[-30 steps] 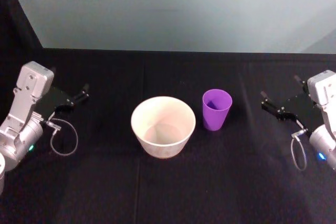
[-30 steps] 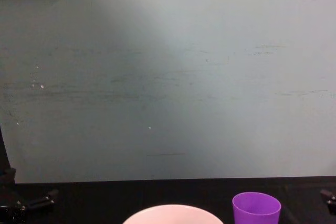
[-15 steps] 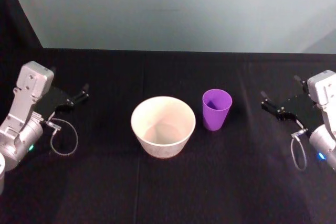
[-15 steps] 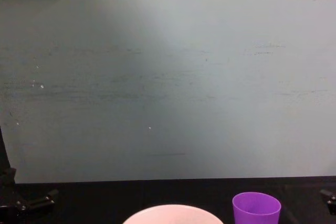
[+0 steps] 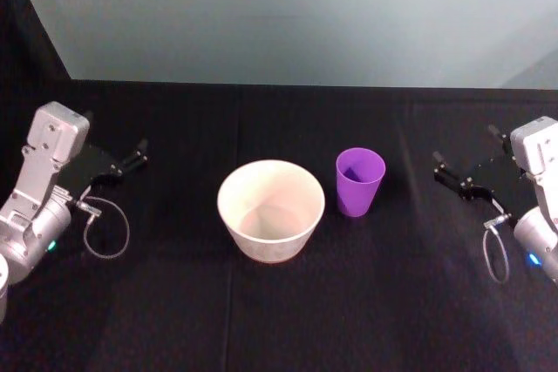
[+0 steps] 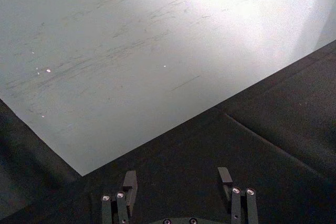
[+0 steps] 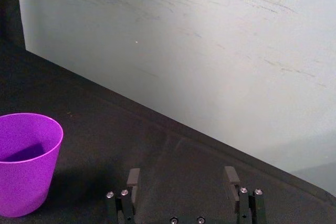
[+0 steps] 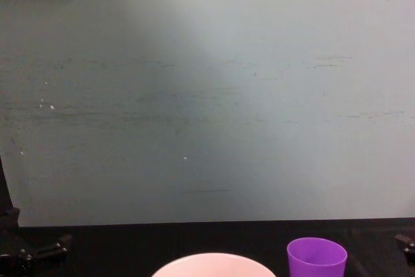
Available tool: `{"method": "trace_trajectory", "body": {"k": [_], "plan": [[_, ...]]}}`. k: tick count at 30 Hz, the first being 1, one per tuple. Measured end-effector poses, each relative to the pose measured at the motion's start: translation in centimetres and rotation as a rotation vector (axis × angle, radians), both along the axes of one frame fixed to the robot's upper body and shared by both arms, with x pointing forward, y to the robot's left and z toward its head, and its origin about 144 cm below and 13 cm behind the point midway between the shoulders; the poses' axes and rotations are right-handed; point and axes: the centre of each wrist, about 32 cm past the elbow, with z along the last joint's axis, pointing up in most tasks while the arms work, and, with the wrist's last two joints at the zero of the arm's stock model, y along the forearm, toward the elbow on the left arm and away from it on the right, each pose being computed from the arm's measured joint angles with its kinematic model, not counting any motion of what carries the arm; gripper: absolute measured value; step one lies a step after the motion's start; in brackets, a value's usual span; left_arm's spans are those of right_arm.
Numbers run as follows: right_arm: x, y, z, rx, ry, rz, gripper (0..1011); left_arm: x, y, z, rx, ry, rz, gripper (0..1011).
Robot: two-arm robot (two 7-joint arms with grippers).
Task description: Pick up the cup and pour the mung beans from the cup into the bowl.
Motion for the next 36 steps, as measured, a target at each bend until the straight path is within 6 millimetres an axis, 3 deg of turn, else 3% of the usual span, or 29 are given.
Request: {"method": "trace_trajectory", "body": {"k": [16, 22, 36], "plan": [[0.0, 0.0, 0.0, 0.000, -0.001, 0.000, 1003, 0.0, 0.0, 0.0, 0.000, 0.000, 0.000, 1000], [-1.0, -0.5, -0.3, 0.028, -0.010, 0.034, 1003, 0.0, 0.0, 0.0, 0.000, 0.000, 0.000, 1000], [-3.3, -3.2, -2.3, 0.291, 0.079, 0.246, 1003, 0.0, 0.0, 0.0, 0.000, 0.000, 0.000, 1000]]}}
